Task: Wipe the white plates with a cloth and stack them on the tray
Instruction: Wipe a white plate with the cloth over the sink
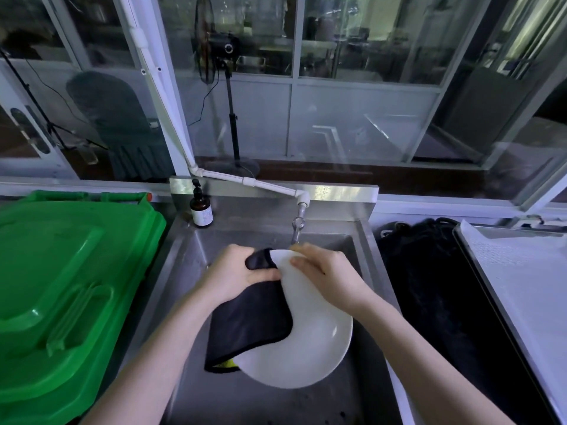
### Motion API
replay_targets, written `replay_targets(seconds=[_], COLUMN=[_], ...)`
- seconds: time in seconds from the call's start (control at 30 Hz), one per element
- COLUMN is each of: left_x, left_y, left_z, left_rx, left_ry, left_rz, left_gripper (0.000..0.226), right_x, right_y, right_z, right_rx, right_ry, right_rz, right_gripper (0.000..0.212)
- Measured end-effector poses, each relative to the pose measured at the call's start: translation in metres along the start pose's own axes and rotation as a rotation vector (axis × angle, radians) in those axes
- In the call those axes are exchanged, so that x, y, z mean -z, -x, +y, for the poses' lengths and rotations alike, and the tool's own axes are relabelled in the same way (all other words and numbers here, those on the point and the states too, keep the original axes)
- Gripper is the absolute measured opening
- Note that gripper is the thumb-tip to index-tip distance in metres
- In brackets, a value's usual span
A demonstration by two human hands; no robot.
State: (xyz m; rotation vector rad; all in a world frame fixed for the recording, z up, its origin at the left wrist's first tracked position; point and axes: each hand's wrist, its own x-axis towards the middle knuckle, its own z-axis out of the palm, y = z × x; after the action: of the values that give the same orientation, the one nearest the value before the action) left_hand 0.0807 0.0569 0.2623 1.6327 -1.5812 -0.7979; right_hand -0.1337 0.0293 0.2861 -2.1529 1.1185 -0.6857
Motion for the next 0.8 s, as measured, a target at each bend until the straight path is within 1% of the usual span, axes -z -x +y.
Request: replay_targets(seconds=[0.07, 0.13, 0.17, 0.23, 0.27, 0.3, 0.33, 0.37, 0.43, 0.5, 0.53, 0.57, 0.6, 0.67, 0.73, 0.8], left_x=[0.002, 0.001, -0.004, -0.022, -0.03, -0.037, -0.039, -0.037, -0.025, -0.008, -0.002, 0.003, 0.004, 0.003, 0.004, 0.003], left_y=[0.001, 0.008, 0.013, 0.022, 0.025, 0.026, 0.026, 0.024, 0.022, 0.019, 0.017, 0.015, 0.013, 0.009, 0.007, 0.011], left_z=[-0.003, -0.007, -0.008, -0.005, -0.002, 0.0, 0.0, 0.0, -0.002, 0.0, 0.006, 0.013, 0.021, 0.035, 0.04, 0.036], left_rx=[0.014, 0.113, 0.201, 0.389, 0.44, 0.473, 0.477, 0.462, 0.411, 0.325, 0.261, 0.186, 0.103, -0.02, -0.048, -0.017], left_ry=[0.04, 0.233, 0.367, 0.598, 0.653, 0.672, 0.685, 0.702, 0.679, 0.552, 0.447, 0.332, 0.234, 0.125, 0.096, 0.088], left_rz=[0.083, 0.237, 0.324, 0.485, 0.557, 0.603, 0.616, 0.615, 0.604, 0.559, 0.503, 0.427, 0.344, 0.211, 0.18, 0.225], left_gripper=[0.049, 0.031, 0.033, 0.052, 0.055, 0.054, 0.051, 0.048, 0.04, 0.034, 0.032, 0.032, 0.034, 0.039, 0.038, 0.037], right_x=[0.001, 0.007, 0.006, -0.009, -0.02, -0.029, -0.034, -0.033, -0.016, 0.012, 0.025, 0.035, 0.04, 0.038, 0.033, 0.03], right_y=[-0.002, -0.001, 0.001, 0.007, 0.011, 0.015, 0.018, 0.021, 0.023, 0.017, 0.011, 0.003, -0.006, -0.019, -0.021, -0.015], right_z=[0.001, 0.005, 0.006, 0.002, -0.001, -0.004, -0.004, 0.0, 0.012, 0.018, 0.016, 0.012, 0.007, -0.001, -0.007, -0.004], right_rx=[-0.024, -0.115, -0.163, -0.246, -0.309, -0.37, -0.408, -0.413, -0.338, -0.235, -0.179, -0.12, -0.069, -0.025, 0.005, 0.045], right_ry=[-0.055, -0.217, -0.315, -0.506, -0.574, -0.622, -0.655, -0.664, -0.662, -0.691, -0.628, -0.473, -0.284, 0.024, 0.094, 0.053], right_rz=[0.044, 0.21, 0.326, 0.57, 0.664, 0.71, 0.692, 0.626, 0.443, 0.292, 0.233, 0.161, 0.078, -0.054, -0.039, 0.036], right_gripper=[0.025, 0.024, 0.021, 0.017, 0.018, 0.019, 0.018, 0.018, 0.021, 0.021, 0.019, 0.017, 0.019, 0.038, 0.048, 0.051])
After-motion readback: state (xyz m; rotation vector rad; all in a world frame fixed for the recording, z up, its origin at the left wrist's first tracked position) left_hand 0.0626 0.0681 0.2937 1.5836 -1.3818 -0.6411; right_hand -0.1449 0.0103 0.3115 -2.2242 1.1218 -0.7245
